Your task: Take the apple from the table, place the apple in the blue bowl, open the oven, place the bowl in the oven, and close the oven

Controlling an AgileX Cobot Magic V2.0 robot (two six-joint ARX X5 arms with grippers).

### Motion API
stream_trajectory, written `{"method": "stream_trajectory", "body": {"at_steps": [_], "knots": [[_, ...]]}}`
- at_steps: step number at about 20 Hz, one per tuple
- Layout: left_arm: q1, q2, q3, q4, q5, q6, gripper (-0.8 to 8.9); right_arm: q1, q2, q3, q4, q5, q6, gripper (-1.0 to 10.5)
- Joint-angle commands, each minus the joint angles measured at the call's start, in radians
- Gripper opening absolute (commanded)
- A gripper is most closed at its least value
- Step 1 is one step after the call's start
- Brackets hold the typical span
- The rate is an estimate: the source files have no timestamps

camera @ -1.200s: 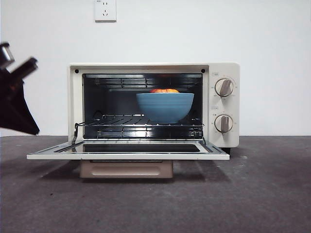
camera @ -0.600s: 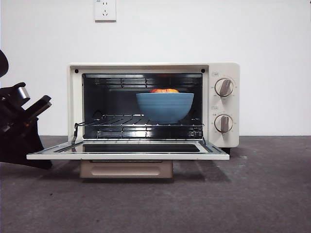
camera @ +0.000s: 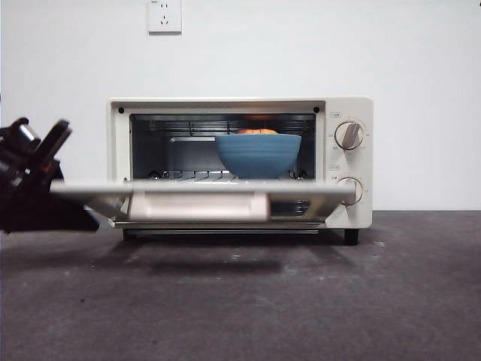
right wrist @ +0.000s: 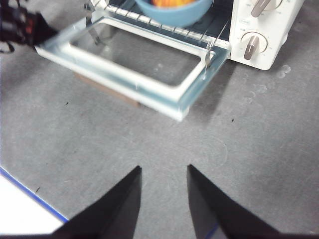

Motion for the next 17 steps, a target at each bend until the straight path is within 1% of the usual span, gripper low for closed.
{"method": "stream_trajectory", "body": {"at_steps": [1, 5, 7, 9, 11, 15, 17], "knots": [[-0.003, 0.011, 0.018, 0.114, 0.061, -0.110, 0.06, 0.008, 0.005, 0.002, 0.006, 0.004, 0.019, 1.5], [0.004, 0.011, 0.018, 0.288, 0.055, -0.211, 0.06, 0.008, 0.006, 0.002, 0.006, 0.004, 0.025, 1.5], [0.004, 0.011, 0.019, 0.388, 0.017, -0.262, 0.06, 0.008, 0.006, 0.002, 0.006, 0.004, 0.027, 1.5], [0.004, 0.011, 0.019, 0.464, -0.027, -0.293, 0.06, 0.008, 0.006, 0.002, 0.006, 0.004, 0.027, 1.5], [0.004, 0.011, 0.020, 0.496, -0.037, -0.311, 0.06, 0.008, 0.006, 0.002, 0.006, 0.004, 0.027, 1.5], [0.000, 0.006, 0.020, 0.489, -0.014, -0.311, 0.07, 0.008, 0.008, 0.002, 0.012, 0.005, 0.025, 1.5], [-0.005, -0.008, 0.020, 0.462, -0.013, -0.309, 0.07, 0.008, 0.008, 0.001, 0.024, 0.004, 0.018, 1.5]]}}
